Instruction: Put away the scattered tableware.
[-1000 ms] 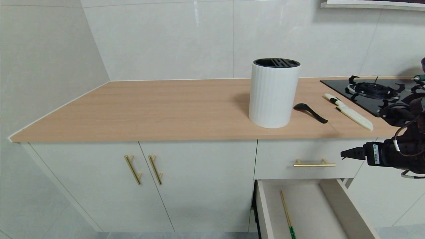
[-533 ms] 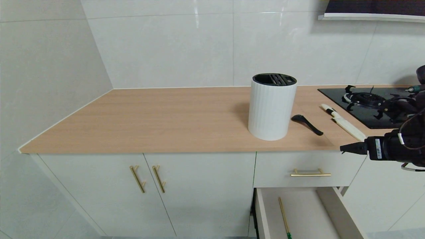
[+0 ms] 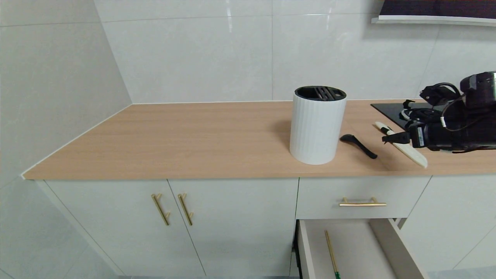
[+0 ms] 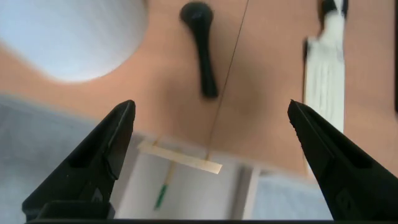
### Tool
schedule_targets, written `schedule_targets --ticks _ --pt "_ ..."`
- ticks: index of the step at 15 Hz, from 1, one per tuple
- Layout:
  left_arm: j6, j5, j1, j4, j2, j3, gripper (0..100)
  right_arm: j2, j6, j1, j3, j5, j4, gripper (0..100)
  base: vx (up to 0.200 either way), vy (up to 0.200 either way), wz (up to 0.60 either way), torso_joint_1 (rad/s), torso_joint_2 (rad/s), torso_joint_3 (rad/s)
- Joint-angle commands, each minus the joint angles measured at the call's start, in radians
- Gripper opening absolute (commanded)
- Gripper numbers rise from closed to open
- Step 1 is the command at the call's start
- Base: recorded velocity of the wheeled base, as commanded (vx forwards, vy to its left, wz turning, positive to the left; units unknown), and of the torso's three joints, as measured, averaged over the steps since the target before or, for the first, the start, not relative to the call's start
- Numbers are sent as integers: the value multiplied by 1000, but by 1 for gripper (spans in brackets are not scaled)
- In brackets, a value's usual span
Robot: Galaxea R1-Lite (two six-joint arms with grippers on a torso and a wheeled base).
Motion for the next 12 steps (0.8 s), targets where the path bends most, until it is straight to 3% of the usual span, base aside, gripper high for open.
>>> schedule_targets --ticks 1,12 --pt "0 0 0 0 0 0 100 159 -27 1 -94 5 0 100 0 0 0 0 0 0" --pt "0 0 0 0 0 0 100 297 -34 57 -117 87 -170 100 0 0 0 0 0 0"
